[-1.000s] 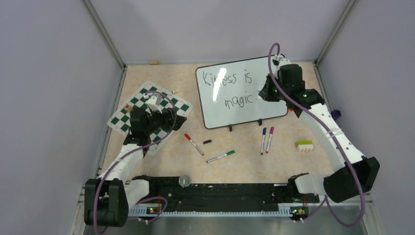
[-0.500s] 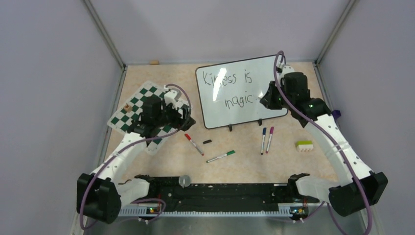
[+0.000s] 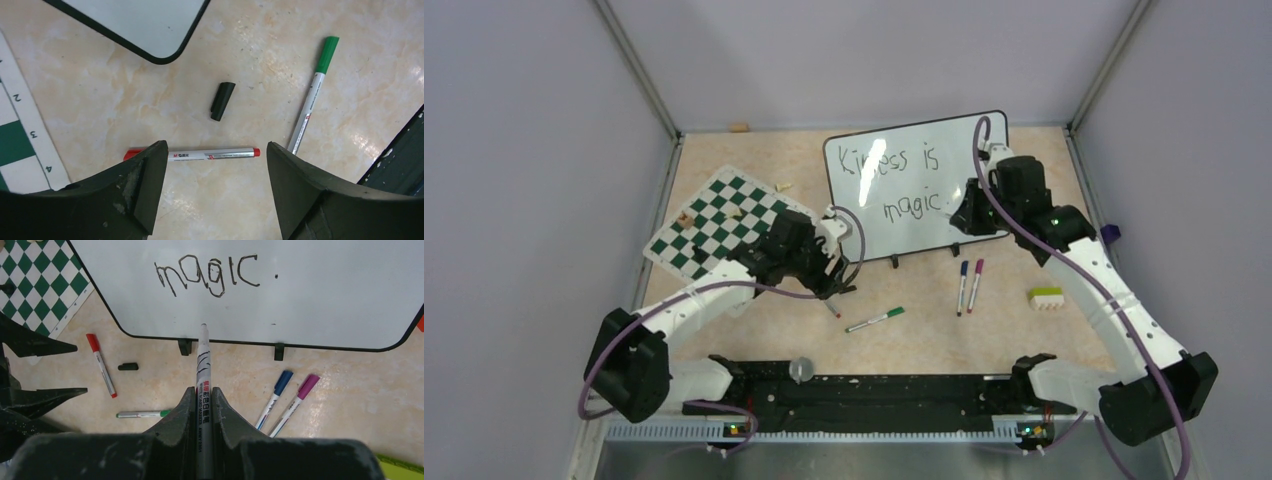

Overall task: Write a sentence on the whiteboard
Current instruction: Close the whiteboard marker at the center of the board.

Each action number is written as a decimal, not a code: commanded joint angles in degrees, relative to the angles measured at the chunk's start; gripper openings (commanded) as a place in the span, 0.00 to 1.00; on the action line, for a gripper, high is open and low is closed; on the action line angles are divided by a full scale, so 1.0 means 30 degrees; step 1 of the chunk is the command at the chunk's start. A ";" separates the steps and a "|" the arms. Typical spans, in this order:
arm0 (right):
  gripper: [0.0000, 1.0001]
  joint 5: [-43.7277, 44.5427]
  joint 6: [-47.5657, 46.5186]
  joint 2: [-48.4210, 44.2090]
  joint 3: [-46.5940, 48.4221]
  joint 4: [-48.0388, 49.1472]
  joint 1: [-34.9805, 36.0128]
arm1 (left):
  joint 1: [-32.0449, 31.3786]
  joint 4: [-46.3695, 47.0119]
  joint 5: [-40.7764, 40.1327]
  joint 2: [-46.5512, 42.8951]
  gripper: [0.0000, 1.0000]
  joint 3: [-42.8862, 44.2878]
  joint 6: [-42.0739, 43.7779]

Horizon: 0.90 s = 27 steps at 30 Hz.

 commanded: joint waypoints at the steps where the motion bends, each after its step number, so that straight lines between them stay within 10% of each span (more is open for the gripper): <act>1: 0.00 -0.0312 -0.0095 -0.3140 0.0992 -0.0415 0.0130 | -0.1148 0.0651 -0.0695 0.0641 0.76 0.0641 0.1039; 27: 0.00 0.1605 0.1061 -0.3499 0.0648 -0.1168 0.0130 | -0.2242 0.1289 -0.2031 0.6586 0.61 0.2547 0.2074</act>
